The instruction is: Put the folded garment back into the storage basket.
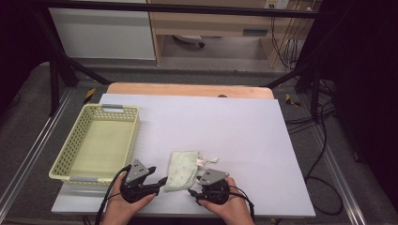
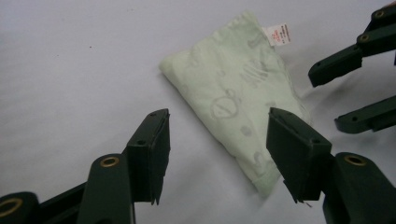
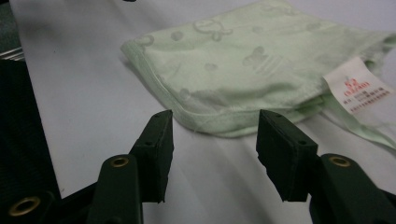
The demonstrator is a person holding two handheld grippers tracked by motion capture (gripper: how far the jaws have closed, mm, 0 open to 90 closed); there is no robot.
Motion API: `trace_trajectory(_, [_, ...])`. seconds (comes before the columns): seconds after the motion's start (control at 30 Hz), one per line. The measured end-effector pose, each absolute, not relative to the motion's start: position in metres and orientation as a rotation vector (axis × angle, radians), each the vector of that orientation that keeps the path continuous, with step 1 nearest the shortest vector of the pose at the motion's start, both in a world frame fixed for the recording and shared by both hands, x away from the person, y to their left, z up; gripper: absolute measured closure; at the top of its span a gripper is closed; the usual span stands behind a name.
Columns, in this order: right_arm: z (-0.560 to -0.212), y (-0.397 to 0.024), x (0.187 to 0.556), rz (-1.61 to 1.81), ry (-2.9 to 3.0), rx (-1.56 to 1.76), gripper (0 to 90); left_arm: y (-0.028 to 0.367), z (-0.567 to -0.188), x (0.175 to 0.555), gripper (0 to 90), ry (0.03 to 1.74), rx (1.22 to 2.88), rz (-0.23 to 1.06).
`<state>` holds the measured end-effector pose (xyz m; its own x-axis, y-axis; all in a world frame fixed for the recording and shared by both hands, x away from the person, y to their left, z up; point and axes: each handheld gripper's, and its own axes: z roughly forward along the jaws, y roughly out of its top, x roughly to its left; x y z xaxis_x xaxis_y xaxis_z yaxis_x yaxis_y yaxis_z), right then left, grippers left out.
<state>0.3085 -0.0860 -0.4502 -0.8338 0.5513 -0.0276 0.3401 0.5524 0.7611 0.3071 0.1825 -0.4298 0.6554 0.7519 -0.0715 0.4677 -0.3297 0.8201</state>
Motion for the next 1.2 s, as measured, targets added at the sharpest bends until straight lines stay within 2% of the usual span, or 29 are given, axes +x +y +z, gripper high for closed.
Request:
trace_trajectory(0.37, [-0.46,-0.064,0.322,1.15,2.532,0.722,47.9,0.182,-0.43,0.308,38.5,0.961,1.994,0.433])
trace_trajectory(0.53, [-0.46,-0.065,0.327,1.161,2.541,0.716,63.4,0.181,-0.431,0.308,38.0,0.96,1.99,0.435])
trace_trajectory(0.57, [-0.46,-0.065,0.328,1.159,2.541,0.708,67.5,0.181,-0.431,0.309,37.5,0.965,1.993,0.436])
trace_trajectory(0.6, [-0.46,-0.065,0.328,1.156,2.541,0.686,75.5,0.181,-0.431,0.31,35.3,0.972,1.995,0.441])
trace_trajectory(0.63, [-0.46,-0.065,0.328,1.156,2.541,0.686,75.5,0.181,-0.431,0.31,35.3,0.978,1.992,0.441])
trace_trajectory(0.73, [-0.459,-0.064,0.33,1.136,2.539,0.675,84.0,0.179,-0.43,0.31,34.4,0.992,1.976,0.445])
trace_trajectory(0.87, [-0.457,-0.066,0.328,1.152,2.552,0.699,86.0,0.178,-0.426,0.311,29.7,0.986,1.941,0.456])
trace_trajectory(0.97, [-0.453,-0.07,0.323,1.19,2.581,0.73,86.0,0.175,-0.419,0.316,32.0,0.96,1.846,0.466])
trace_trajectory(1.13, [-0.448,-0.077,0.309,1.197,2.633,0.744,86.0,0.165,-0.418,0.332,33.0,0.95,1.855,0.458])
trace_trajectory(1.2, [-0.45,-0.077,0.308,1.177,2.644,0.738,85.9,0.157,-0.42,0.349,33.4,0.969,1.917,0.426])
